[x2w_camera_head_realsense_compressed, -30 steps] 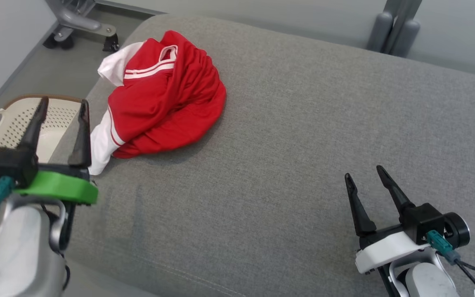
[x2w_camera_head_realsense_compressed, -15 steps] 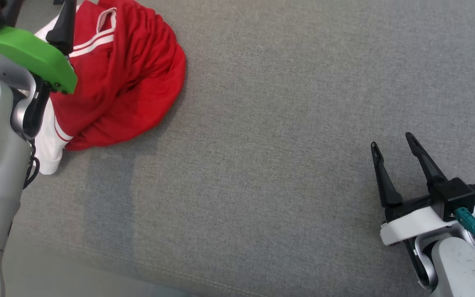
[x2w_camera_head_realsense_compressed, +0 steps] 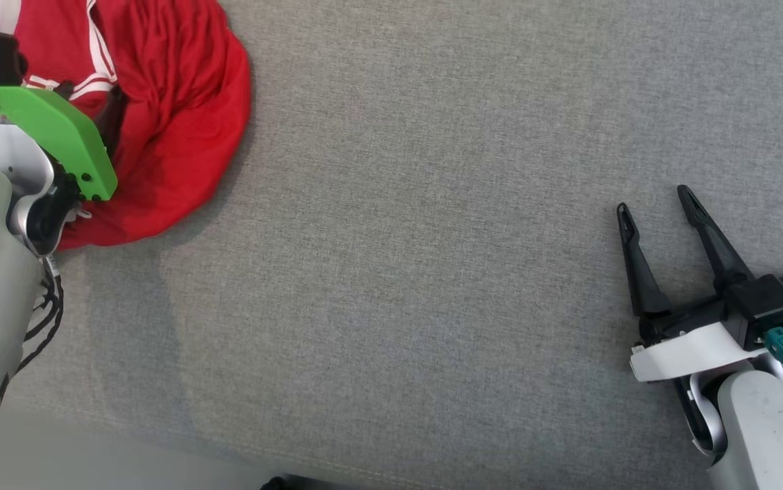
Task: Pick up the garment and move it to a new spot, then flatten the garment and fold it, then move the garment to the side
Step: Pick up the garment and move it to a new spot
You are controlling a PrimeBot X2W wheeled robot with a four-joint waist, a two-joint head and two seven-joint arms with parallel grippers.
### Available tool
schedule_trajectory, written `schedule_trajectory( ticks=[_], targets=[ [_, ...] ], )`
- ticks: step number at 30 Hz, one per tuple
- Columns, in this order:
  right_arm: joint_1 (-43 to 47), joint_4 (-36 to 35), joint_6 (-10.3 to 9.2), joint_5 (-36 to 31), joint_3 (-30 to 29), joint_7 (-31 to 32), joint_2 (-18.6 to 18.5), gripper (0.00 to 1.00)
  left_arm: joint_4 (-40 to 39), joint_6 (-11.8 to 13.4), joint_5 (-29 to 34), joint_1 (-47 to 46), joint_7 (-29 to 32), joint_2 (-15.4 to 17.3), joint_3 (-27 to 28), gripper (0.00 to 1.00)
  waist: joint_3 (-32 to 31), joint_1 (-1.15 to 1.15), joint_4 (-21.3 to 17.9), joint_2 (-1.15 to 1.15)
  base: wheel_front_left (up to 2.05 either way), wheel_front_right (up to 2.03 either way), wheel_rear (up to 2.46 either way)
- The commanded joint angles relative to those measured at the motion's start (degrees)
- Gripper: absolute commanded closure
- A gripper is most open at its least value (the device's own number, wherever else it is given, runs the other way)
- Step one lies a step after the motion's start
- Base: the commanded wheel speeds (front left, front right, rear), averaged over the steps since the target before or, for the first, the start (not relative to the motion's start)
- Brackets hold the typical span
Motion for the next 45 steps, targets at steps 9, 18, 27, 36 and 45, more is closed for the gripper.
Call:
schedule_trajectory(
  ticks=[9, 18, 27, 36, 45],
  targets=[
    [1.27, 2.78, -0.08, 0.25, -1.17, 0.18, 0.88, 0.0, -4.76, 0.12, -4.62, -0.21, -17.98, 4.33, -2.89, 1.0, -3.55, -0.01, 0.14, 0.0, 0.0, 0.0, 0.0],
    [1.88, 4.66, -0.08, 1.75, 0.83, 0.13, 4.17, 0.0, -16.02, 0.12, -4.15, -5.36, -23.18, 9.58, -7.65, 1.0, -12.0, -0.01, -1.25, 0.0, 0.0, 0.0, 0.0],
    [2.64, 5.56, -0.08, 4.4, 1.85, 0.11, 6.57, 0.0, -26.86, 0.12, -2.56, -14.29, -23.46, 11.36, -9.57, 1.0, -19.03, -0.01, -8.96, 0.0, 0.0, 0.0, 0.0],
    [2.83, 5.39, -0.08, 11.44, 4.37, 0.1, 6.74, 0.0, -27.54, 0.12, -4.19, -22.91, -21.41, 5.67, -10.84, 1.0, -20.24, -0.01, -19.04, 0.0, 0.0, 0.0, 0.0],
    [1.32, 4.62, -0.08, 13.98, 5.17, 0.09, 6.74, 0.0, -24.78, 0.12, -4.44, -26.24, -21.45, -2.47, -14.17, 1.0, -19.43, -0.01, -27.02, 0.0, 0.0, 0.0, 0.0]
  ],
)
